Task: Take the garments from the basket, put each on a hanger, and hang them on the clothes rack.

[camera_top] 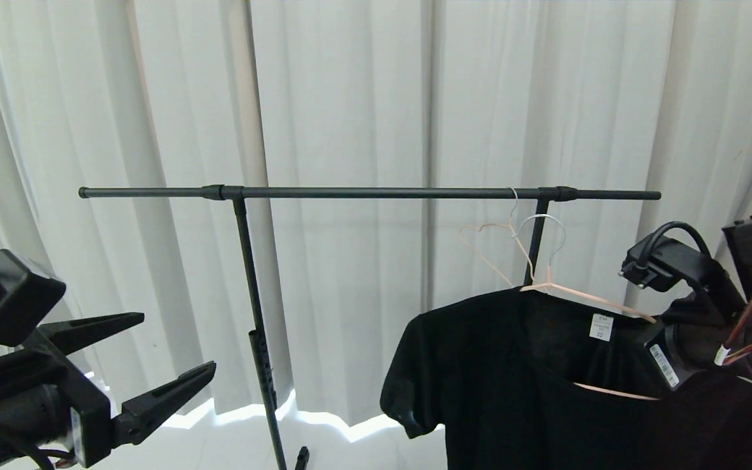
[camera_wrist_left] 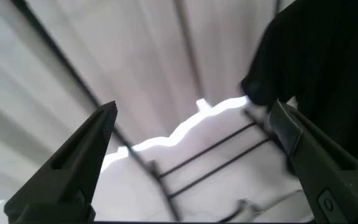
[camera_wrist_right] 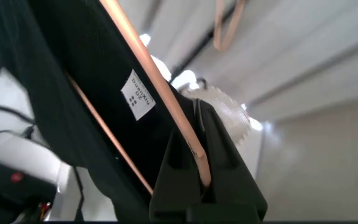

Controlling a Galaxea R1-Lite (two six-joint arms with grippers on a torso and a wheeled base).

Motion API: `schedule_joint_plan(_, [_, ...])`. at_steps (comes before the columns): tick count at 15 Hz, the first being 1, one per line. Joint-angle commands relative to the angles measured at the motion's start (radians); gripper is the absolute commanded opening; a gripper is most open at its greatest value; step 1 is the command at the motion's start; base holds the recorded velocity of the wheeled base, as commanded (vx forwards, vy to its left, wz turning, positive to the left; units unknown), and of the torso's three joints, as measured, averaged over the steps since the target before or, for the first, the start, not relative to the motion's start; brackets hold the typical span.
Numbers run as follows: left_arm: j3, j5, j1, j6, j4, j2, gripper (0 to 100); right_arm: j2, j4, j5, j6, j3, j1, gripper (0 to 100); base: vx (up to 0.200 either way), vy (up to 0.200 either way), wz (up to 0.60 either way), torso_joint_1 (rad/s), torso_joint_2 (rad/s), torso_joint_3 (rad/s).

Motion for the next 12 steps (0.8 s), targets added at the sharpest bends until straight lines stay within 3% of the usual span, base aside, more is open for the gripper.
schedule_joint_plan(1, [-0.016, 0.017, -0.011, 0.045, 0.000, 0.061, 100, 0.045, -0.001, -0.031, 0.014, -0.009, -0.001, 0, 0.000, 0.000, 0.00, 0.000, 0.00, 0.000])
schedule_joint_plan(5, [-0.017, 0.021, -0.040, 0.075, 0.000, 0.064, 100, 0.055, -0.006, -0.043, 0.031, -0.010, -0.001, 0, 0.000, 0.000, 0.00, 0.000, 0.00, 0.000])
schedule_joint_plan(11, [-0.019, 0.021, -0.054, 0.075, 0.000, 0.080, 100, 0.063, -0.010, -0.043, 0.031, -0.010, -0.001, 0, 0.000, 0.200, 0.00, 0.006, 0.00, -0.001])
schedule_joint_plan(12, [-0.019, 0.021, -0.054, 0.075, 0.000, 0.081, 100, 0.063, -0.010, -0.043, 0.031, -0.010, -0.001, 0, 0.000, 0.000, 0.00, 0.000, 0.00, 0.000])
